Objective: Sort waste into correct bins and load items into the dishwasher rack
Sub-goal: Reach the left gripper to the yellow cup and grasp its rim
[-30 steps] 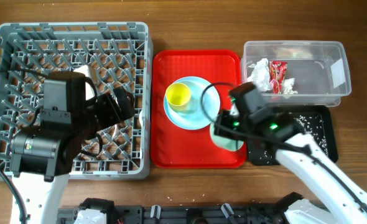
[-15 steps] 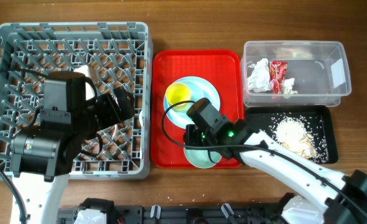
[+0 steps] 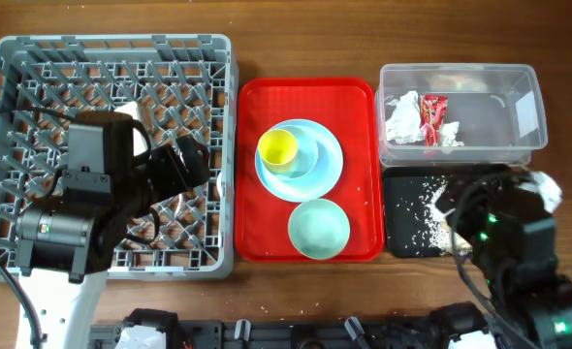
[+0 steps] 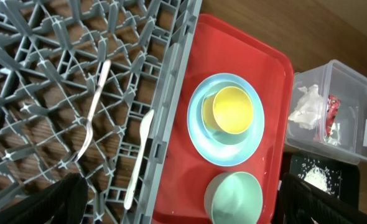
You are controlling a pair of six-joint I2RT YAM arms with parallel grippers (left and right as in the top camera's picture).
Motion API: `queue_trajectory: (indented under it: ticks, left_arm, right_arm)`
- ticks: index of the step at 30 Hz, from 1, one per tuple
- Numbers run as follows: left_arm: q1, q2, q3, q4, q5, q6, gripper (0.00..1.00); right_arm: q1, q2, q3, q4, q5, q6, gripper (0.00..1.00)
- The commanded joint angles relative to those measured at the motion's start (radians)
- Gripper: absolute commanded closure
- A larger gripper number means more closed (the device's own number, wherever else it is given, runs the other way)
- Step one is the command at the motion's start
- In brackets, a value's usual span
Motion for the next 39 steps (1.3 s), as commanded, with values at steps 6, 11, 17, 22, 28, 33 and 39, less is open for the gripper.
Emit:
queue_trajectory:
  ticks: [6,11,17,22,28,33,39]
  left_arm:
    - [0.005,-0.001,0.005,0.002,-0.003,-0.009,0.0]
    - [0.005,-0.001,0.005,0.014,-0.005,-0.014,0.0]
    - [0.005,-0.001,0.005,0.23,0.013,-0.026,0.0]
    - [0.001,0.005,0.005,0.229,0.176,-0.026,0.0]
    - [-0.248,0.154,0.005,0.297,0.181,-0.072,0.07]
    - [-0.492,0.42,0.005,0.432,-0.023,-0.074,0.42]
    - [-0.545,0.696,0.005,0.534,-0.235,-0.058,0.59]
  right_arm:
    - [-0.055,-0.011,0.014,-0.03,-0.009,0.032,0.0]
    - [-0.055,-0.011,0.014,-0.03,-0.009,0.032,0.0]
    - [-0.055,-0.011,0.014,-0.03,-0.009,0.032,0.0]
    - [-0.055,-0.011,0.014,-0.03,-0.009,0.032,0.0]
    - [-0.055,-0.011,0.014,-0.03,-0.009,0.032,0.0]
    - [-0.055,-0.011,0.014,-0.03,-0.009,0.032,0.0]
    - [-0.055,-0.011,0.014,-0.029,-0.009,0.032,0.0]
